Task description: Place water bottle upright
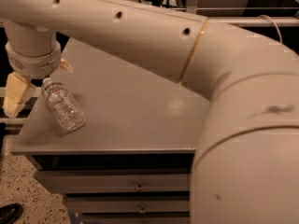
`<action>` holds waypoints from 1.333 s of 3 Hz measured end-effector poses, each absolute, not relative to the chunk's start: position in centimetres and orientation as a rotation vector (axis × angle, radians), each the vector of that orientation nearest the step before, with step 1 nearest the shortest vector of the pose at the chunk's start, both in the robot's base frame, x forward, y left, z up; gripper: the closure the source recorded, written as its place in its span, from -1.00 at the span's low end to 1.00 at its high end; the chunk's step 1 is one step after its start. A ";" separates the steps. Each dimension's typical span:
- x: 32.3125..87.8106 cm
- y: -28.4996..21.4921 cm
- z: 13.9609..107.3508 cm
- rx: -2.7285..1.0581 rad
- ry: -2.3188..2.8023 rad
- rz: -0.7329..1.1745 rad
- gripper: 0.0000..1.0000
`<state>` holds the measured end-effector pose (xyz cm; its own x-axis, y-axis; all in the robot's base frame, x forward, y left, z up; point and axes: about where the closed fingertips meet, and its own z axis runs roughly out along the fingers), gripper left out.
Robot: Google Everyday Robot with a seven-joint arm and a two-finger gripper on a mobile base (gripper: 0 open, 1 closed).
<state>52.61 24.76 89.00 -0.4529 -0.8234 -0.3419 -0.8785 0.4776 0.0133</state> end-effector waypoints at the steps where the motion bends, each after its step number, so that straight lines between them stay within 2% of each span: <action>1: 53.7 27.2 86.5 -1.423 2.486 0.188 -1.00; 2: 54.7 27.7 85.2 -1.406 2.501 0.130 -1.00; 3: 56.2 27.0 84.2 -1.375 2.527 0.065 -0.78; 4: 57.9 25.4 83.8 -1.329 2.552 0.002 -0.31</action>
Offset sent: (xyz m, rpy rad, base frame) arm 0.0336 0.0338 -0.0525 -0.1302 -0.0408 -0.0838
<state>57.86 25.37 83.85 -0.5458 -0.8051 -0.2321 -0.8055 0.5805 -0.1195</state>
